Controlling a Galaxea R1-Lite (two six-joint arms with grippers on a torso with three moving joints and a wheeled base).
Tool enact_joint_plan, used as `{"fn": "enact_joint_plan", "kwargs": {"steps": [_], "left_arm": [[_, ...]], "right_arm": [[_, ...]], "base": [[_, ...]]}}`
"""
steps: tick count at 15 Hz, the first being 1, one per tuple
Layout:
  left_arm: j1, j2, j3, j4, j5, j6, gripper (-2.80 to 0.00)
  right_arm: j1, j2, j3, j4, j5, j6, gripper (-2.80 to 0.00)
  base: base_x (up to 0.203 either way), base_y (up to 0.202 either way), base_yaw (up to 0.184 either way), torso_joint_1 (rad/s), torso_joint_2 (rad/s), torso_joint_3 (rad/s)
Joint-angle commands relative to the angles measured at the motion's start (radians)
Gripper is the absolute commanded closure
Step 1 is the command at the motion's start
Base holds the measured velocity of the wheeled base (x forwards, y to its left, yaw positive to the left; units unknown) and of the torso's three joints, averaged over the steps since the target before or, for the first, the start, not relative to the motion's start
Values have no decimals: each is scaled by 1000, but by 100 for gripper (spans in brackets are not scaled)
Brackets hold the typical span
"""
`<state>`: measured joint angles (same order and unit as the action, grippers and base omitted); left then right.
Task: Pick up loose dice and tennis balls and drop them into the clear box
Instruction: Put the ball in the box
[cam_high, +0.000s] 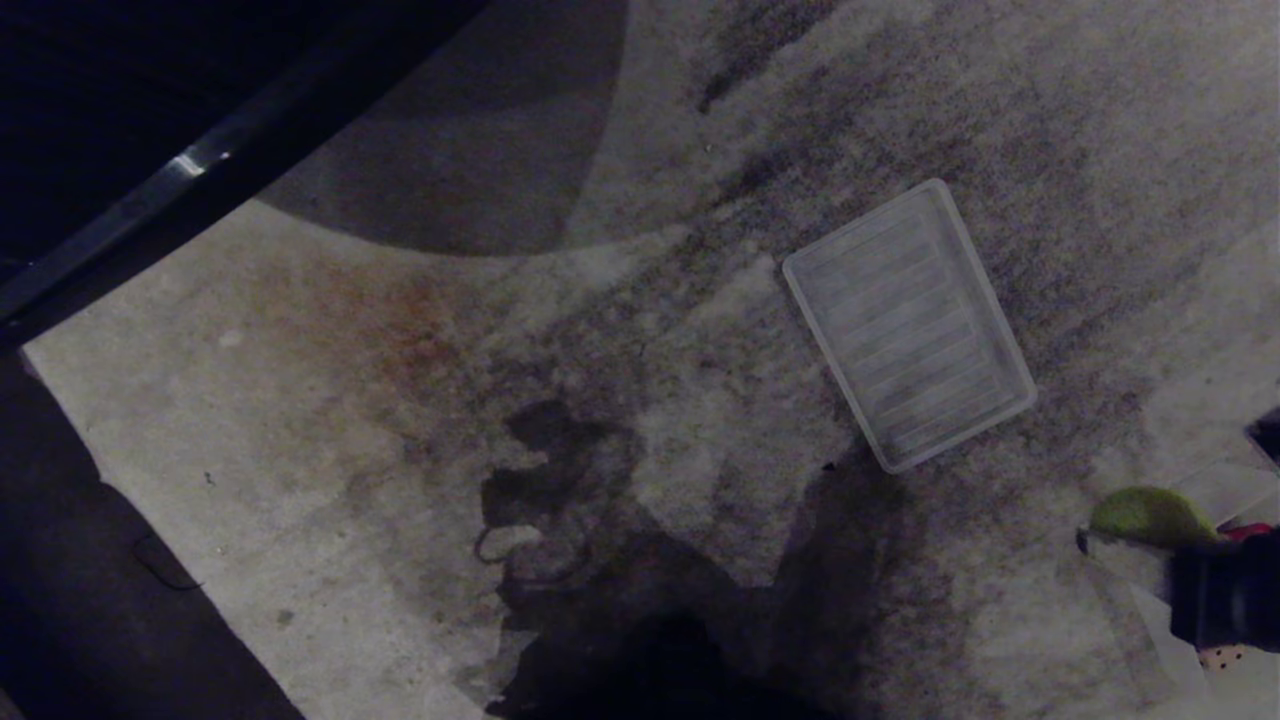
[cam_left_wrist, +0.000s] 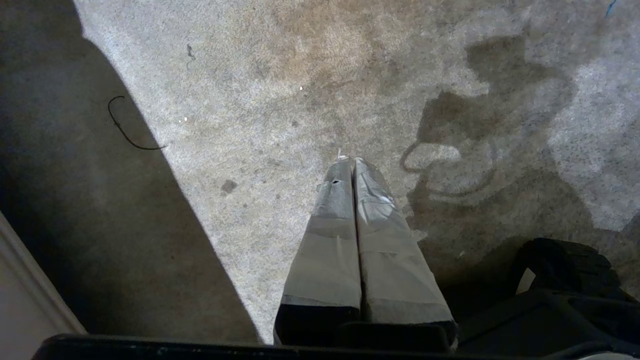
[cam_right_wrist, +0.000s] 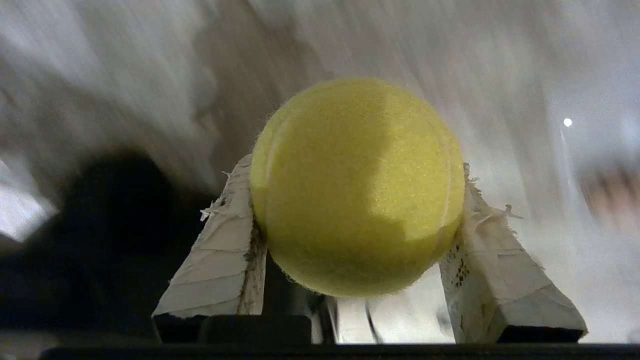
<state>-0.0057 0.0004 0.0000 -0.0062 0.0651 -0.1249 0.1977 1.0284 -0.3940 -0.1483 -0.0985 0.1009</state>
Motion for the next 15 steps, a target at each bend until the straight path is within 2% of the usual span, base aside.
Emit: {"fn": "enact_joint_plan", "kwargs": {"steps": [1,3,6,9,11,15], "left_arm": [[0,1,2,0,1,-2,0],[0,1,2,-1,1,-1,0],[0,1,2,0,1,-2,0],[0,1,2,0,1,-1,0],[0,1,2,-1,1,-2,0],[0,1,2,0,2,-1,0]], "right_arm": [[-71,-357,118,127,8,0,0],[-130,-529,197,215,25,-1,0],[-167,-764,247,375,39,-2,0],[-180,-975,269,431,52,-10,0],[-184,-1033,276,441,57,-22,0],[-184,-1027,288,417,75,-33,0]], "base": [[0,0,0,0,0,0],[0,0,0,0,0,0],[0,0,0,0,0,0],[0,0,0,0,0,0],[0,0,0,0,0,0],[0,0,0,0,0,0]]}}
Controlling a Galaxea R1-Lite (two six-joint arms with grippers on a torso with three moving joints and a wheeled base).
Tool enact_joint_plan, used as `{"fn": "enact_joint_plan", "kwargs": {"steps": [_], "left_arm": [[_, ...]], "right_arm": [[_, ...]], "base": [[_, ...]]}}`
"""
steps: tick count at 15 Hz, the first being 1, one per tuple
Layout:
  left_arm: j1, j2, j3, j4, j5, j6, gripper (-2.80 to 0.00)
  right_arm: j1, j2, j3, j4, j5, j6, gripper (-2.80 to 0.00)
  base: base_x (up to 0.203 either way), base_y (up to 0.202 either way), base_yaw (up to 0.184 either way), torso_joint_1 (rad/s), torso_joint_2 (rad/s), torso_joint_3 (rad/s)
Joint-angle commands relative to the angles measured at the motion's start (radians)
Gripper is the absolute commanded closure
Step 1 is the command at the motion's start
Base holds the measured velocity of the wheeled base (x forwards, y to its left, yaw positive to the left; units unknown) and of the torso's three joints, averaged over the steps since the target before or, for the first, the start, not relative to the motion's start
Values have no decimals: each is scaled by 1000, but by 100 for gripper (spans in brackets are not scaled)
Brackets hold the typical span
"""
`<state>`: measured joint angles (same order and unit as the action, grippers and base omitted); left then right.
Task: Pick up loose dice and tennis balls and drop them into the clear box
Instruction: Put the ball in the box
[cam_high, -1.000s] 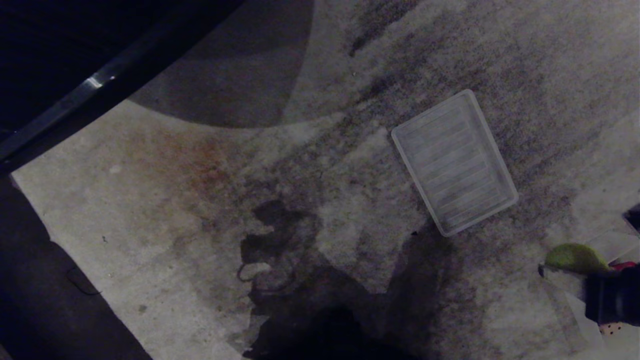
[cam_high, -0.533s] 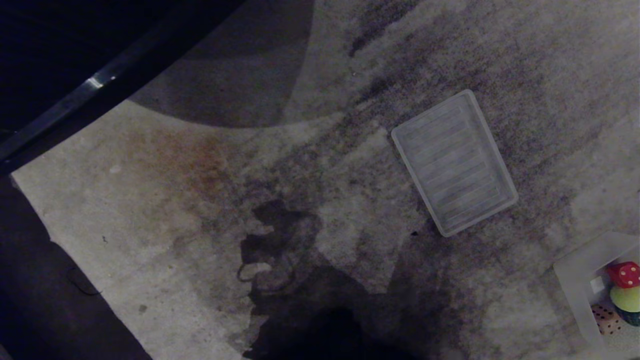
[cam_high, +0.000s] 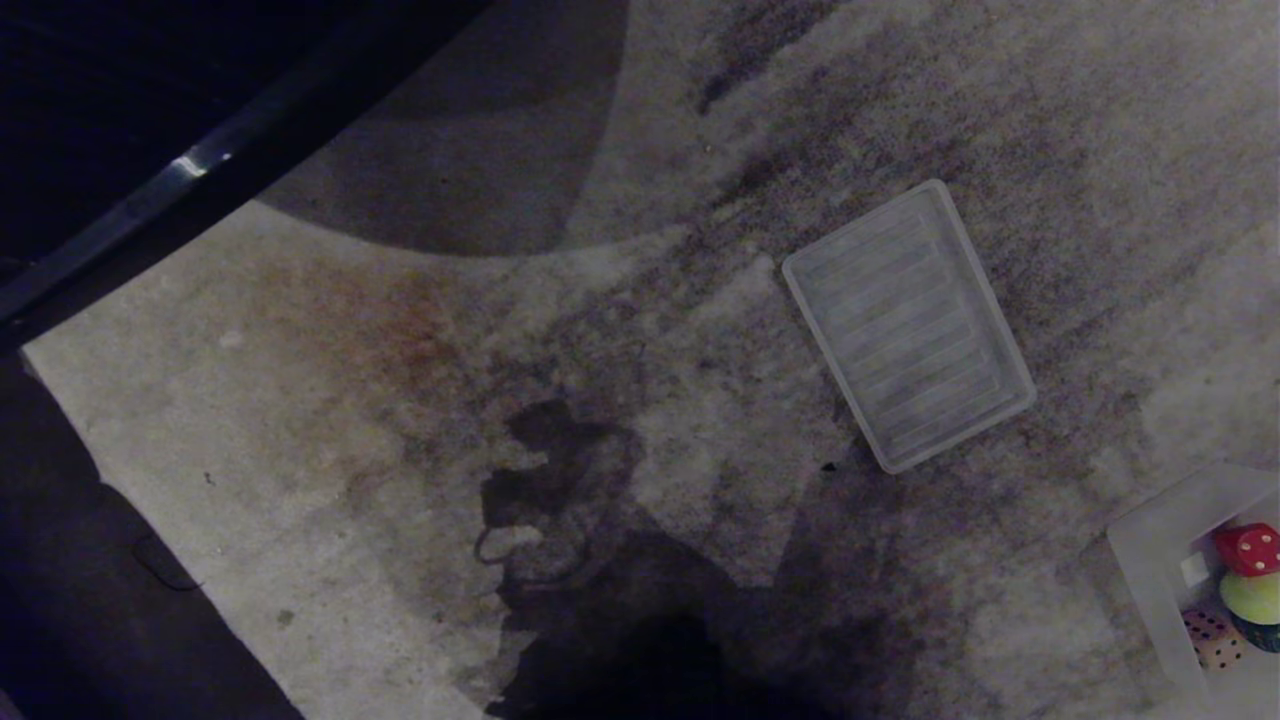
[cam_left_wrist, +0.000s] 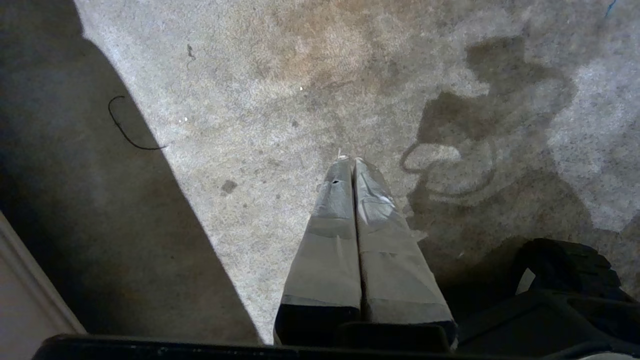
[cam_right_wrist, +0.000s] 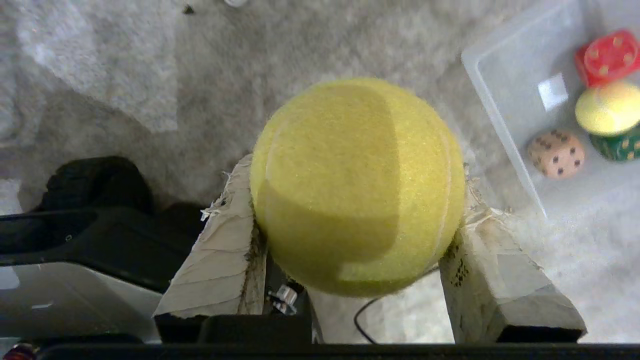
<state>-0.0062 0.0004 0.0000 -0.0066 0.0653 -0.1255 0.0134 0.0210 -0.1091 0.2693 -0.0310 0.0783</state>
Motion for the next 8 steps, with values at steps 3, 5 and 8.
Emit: {"fn": "enact_joint_plan", "kwargs": {"steps": [3,5,8], "left_arm": [[0,1,2,0,1,0,0],[0,1,2,0,1,-2,0],[0,1,2,0,-3,6,0]], "right_arm": [[0,-20,5,-1,33,-29,0],[0,-20,5,-1,31,-23,0],[0,-20,5,-1,33,-29,0]], "base": [[0,0,0,0,0,0],[0,0,0,0,0,0],[0,0,0,0,0,0]]}}
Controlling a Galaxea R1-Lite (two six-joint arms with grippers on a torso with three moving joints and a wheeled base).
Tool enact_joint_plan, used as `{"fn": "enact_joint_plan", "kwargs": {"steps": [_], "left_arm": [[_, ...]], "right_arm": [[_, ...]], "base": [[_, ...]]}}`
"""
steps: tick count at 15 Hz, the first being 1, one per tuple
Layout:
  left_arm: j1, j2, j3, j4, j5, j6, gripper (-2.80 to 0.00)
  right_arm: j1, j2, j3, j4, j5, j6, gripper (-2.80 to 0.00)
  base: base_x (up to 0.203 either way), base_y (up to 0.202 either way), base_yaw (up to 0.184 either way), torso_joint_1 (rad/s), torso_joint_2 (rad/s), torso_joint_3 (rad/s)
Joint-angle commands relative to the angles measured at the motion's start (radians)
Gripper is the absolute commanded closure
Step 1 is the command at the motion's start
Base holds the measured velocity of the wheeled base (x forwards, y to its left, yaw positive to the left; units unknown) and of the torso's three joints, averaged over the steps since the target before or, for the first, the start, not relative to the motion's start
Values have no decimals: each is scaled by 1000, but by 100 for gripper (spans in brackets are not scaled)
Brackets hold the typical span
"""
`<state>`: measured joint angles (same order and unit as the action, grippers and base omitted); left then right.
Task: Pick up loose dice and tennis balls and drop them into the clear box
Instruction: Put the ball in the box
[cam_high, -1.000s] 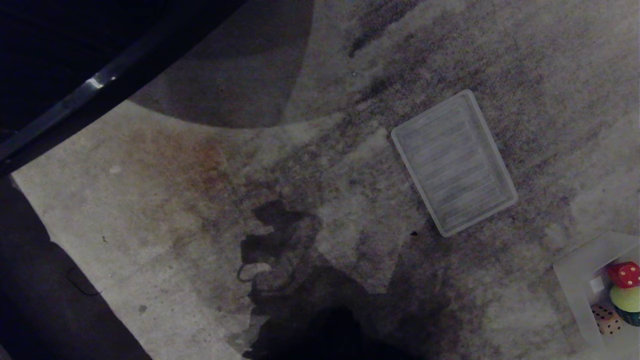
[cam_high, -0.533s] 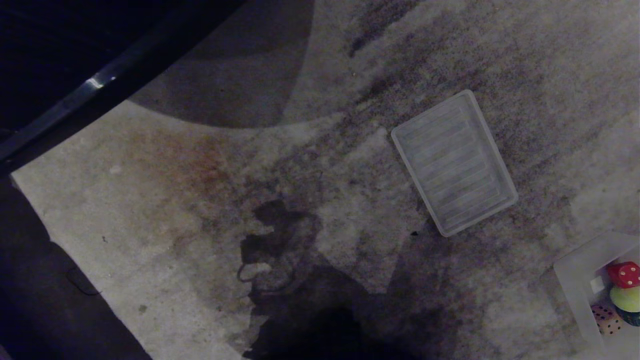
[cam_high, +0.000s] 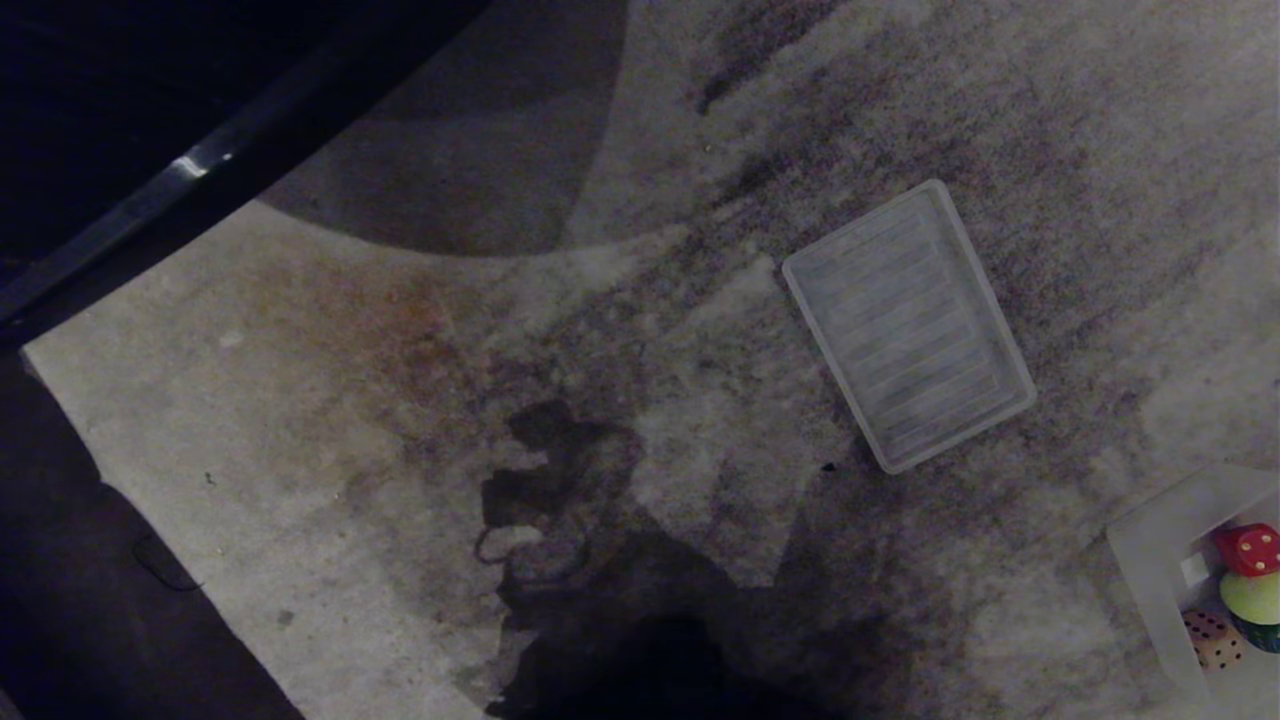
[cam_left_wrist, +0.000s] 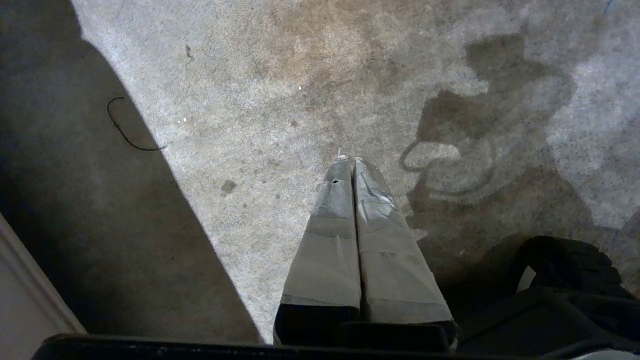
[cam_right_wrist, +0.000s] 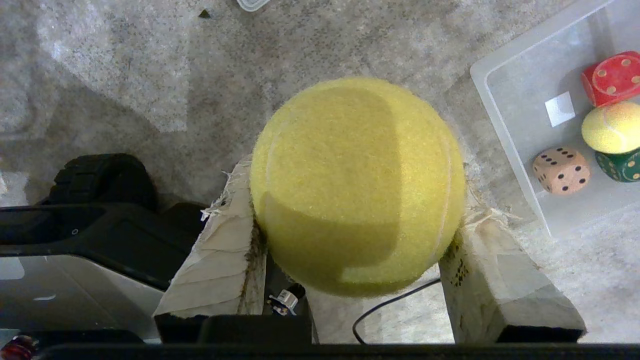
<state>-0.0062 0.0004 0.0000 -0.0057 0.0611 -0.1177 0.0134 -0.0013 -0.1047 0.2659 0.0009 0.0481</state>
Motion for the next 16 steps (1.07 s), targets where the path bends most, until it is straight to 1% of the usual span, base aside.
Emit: {"fn": "enact_joint_plan", "kwargs": {"steps": [1,9,16], "left_arm": [[0,1,2,0,4,-5,0],[0,1,2,1,5,1,0],[0,1,2,1,5,0,0]], "right_arm": [[0,3,0,3,1,1,0],[0,3,0,3,1,-1,0],[0,3,0,3,1,-2,0]], "base": [[0,0,0,0,0,0],[0,0,0,0,0,5],[0,0,0,3,2,190]]}}
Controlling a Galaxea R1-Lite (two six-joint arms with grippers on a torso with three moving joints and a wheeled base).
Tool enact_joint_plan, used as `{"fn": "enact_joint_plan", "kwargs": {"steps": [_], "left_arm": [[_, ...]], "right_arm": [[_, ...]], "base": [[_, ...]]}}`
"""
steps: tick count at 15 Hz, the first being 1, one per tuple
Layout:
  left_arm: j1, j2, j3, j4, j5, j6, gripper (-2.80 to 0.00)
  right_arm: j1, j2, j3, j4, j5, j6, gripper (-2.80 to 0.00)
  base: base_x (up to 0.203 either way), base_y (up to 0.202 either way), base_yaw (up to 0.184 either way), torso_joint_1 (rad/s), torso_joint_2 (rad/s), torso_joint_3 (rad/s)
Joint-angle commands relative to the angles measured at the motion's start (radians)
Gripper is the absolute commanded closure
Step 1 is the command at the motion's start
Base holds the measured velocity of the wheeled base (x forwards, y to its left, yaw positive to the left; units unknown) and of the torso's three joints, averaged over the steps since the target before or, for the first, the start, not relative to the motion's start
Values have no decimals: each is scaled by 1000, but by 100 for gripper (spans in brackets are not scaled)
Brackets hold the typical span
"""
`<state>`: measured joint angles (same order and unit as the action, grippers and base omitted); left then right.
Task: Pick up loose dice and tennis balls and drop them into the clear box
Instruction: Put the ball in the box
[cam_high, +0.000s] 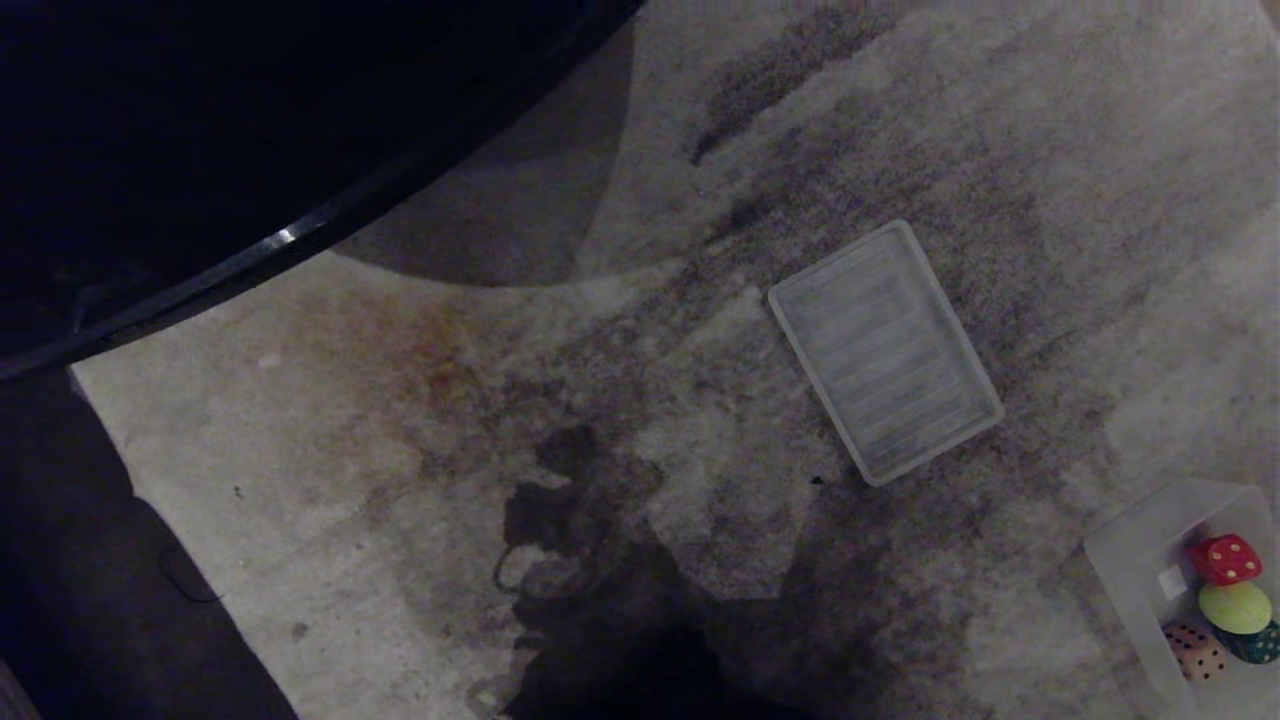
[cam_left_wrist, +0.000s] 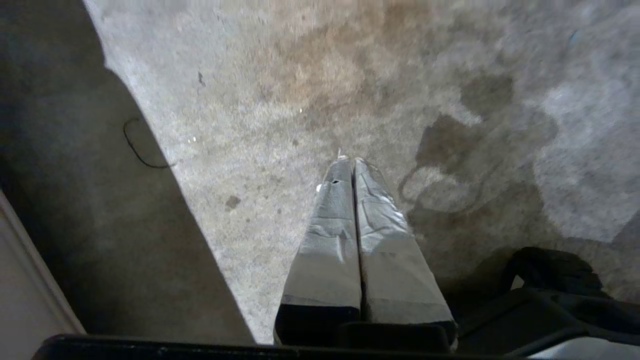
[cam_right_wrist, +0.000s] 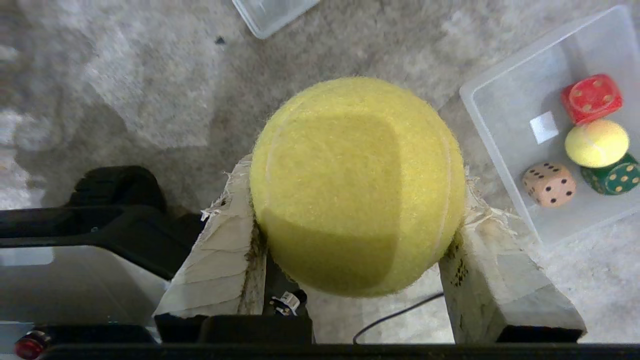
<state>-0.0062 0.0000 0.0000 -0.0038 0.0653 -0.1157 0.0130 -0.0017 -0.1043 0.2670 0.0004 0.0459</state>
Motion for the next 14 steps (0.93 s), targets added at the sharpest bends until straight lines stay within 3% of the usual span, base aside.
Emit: {"fn": "enact_joint_plan", "kwargs": {"steps": [1,14], "left_arm": [[0,2,2,-1,1,-2,0],[0,2,2,-1,1,1,0]], "right_arm": [[1,3,0,1,1,-3,0],[1,3,0,1,1,-6,0]], "base": [[0,0,0,-2,6,195],[0,0,0,3,2,201]]}}
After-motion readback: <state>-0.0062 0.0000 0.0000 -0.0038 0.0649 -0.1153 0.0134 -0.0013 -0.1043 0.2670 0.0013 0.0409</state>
